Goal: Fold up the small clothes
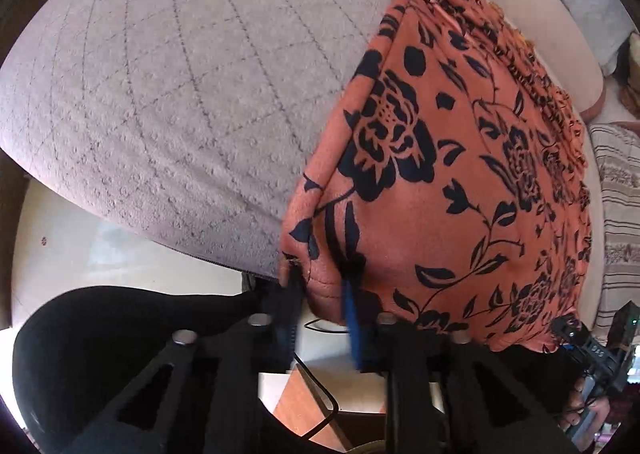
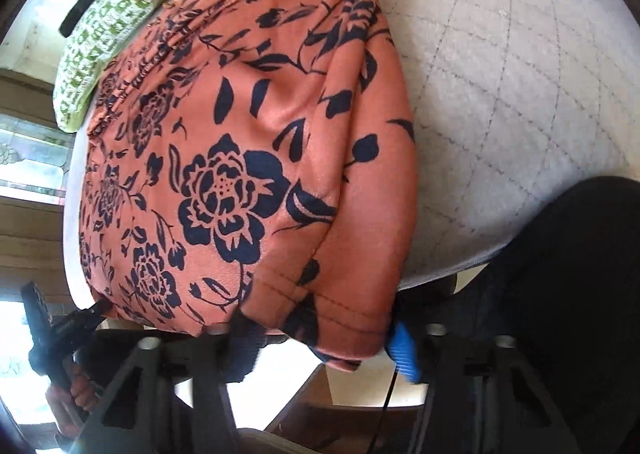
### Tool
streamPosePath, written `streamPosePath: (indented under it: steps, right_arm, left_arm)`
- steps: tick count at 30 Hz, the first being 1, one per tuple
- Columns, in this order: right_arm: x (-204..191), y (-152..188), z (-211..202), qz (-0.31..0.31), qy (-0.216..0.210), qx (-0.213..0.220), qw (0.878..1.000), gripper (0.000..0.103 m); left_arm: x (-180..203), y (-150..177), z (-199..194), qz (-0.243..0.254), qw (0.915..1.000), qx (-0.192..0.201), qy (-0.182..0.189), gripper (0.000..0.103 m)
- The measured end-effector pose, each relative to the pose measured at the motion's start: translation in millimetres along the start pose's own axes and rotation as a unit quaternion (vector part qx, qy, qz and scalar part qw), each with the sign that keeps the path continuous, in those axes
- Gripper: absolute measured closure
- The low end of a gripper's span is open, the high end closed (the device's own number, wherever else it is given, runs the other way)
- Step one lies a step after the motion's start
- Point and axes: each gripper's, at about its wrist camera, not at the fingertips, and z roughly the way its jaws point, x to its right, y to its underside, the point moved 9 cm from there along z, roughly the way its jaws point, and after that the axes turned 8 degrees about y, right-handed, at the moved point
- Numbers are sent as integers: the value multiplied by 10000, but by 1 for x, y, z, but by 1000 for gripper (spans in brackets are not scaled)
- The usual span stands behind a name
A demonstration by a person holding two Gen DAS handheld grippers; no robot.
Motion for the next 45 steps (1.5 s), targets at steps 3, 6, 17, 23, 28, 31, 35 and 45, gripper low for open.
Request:
streamPosePath:
  steps: [3, 6, 17, 23, 28, 31, 35, 45]
  right_arm:
    - [10, -3, -13, -78, -159, 69, 9998, 89]
    - [9, -4, -37, -19, -633, 159, 9979, 91]
    - [-1, -112, -130, 474, -2438, 1294, 9600, 91]
    - [-30, -232, -138, 759, -2487, 1846, 9478, 91]
    - [-48, -350, -106, 1318, -2110, 2502, 9357, 87]
    - [-38, -388, -70, 1856, -1964, 2528, 9290, 47]
    - [-13, -387, -29, 2406, -1901, 2472, 9192, 8]
    - [-69, -309, -55, 822, -1165, 2582, 9555, 9]
  left_arm:
    - [4, -5, -10, 56, 9996, 60, 287, 93]
    - [13, -19, -28, 204, 9981, 135, 559, 94]
    - [87, -137, -100, 633, 9852, 865, 1341, 94]
    - [114, -268, -74, 357, 9854, 1062, 1279, 94]
    - [122, -372, -26, -612, 9633, 1942, 1748, 94]
    - [114, -386, 11, -628, 9612, 2167, 1587, 74]
    - [120, -351, 18, 49, 9647, 2383, 1123, 74]
    - [163, -236, -13, 928, 9509, 2943, 232, 16]
